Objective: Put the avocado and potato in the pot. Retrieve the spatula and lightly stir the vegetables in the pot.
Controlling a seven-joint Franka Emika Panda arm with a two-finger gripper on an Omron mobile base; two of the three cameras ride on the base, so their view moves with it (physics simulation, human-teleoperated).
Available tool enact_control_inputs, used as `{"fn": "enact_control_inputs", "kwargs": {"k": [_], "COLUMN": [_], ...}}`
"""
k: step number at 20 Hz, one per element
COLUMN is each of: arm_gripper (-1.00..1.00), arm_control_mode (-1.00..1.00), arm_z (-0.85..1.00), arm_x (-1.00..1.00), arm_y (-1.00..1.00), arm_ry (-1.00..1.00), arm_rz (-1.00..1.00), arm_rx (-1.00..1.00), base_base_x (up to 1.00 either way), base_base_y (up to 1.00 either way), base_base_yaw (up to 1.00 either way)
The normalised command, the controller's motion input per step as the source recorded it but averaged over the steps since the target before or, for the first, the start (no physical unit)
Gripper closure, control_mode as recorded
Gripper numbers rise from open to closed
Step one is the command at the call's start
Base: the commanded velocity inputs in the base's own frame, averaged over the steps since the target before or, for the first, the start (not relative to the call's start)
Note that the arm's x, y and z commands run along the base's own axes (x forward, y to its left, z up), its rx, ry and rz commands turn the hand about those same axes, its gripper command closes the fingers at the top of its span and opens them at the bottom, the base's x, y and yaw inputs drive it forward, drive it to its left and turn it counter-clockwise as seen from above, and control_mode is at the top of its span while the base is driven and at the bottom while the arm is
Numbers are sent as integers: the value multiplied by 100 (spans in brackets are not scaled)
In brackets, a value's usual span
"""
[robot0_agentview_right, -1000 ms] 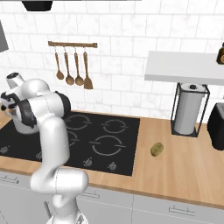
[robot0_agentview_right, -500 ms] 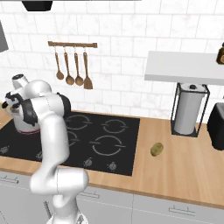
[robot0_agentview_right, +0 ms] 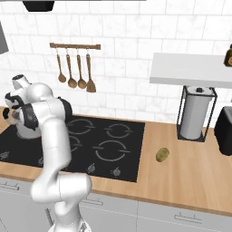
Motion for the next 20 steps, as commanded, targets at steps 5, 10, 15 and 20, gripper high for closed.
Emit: {"fn": "enact_control_inputs", "kwargs": {"k": [5,10,15,20], "arm_gripper": [-100,-100,-100,-100], "arm_control_mode": [-100,-100,-100,-100], "arm_z": [-10,3,48,57], "arm_x": [-6,-28,-52,-84], "arm_y": [4,14,35,-50], "arm_ry": [0,0,-3,-1], "arm_rz": [0,-7,-20,-21], "arm_rx": [0,1,11,2], "base_base_x": [0,0,0,0], "base_base_y": [0,0,0,0], "base_base_yaw": [0,0,0,0]}}
